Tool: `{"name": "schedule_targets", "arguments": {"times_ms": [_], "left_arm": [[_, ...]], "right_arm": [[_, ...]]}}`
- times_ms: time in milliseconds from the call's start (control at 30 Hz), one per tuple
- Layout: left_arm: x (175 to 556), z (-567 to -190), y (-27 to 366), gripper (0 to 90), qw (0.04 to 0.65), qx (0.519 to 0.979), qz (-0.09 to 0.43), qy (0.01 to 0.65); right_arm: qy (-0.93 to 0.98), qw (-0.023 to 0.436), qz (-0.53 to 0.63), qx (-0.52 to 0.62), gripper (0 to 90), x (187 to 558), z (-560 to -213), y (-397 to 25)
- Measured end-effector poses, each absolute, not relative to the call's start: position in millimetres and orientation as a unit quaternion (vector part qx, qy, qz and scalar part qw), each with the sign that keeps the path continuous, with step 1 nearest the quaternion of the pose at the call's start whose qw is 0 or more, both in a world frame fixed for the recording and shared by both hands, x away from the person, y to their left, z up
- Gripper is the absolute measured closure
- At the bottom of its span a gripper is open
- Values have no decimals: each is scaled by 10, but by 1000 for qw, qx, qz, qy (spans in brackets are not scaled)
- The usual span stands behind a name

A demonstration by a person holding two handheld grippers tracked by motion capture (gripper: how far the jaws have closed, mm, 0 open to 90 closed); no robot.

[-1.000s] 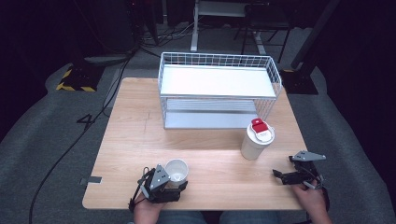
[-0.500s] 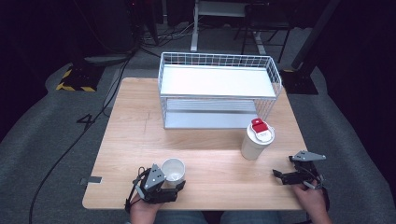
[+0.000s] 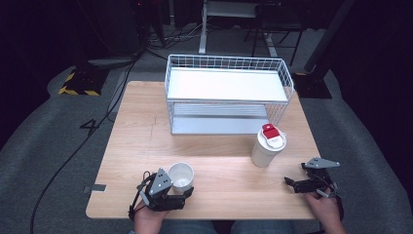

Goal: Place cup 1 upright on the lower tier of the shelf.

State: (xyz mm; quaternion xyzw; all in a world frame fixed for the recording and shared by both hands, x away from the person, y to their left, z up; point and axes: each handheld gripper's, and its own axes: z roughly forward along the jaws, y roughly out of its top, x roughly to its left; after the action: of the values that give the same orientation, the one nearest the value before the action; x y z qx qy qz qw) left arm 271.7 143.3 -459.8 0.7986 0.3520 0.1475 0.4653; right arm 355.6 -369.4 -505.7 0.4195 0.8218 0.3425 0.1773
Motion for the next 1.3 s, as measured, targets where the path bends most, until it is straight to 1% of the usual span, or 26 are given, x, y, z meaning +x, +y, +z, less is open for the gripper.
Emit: {"name": "schedule_targets", "arguments": {"times_ms": [367,867,1300], "left_arm": [[2834,-4417,1333,226,472,800,141,341],[3068,-4161,1238,226,483,797,153,329],[3295,-3983,1184,226,491,788,155,337]], "right_arm": [[821,178,342,420,14,3556,-5057,-3692],[819,181,341,426,13,3564,-5058,-3671],[819,182,342,425,22,3561,-5057,-3670]]}}
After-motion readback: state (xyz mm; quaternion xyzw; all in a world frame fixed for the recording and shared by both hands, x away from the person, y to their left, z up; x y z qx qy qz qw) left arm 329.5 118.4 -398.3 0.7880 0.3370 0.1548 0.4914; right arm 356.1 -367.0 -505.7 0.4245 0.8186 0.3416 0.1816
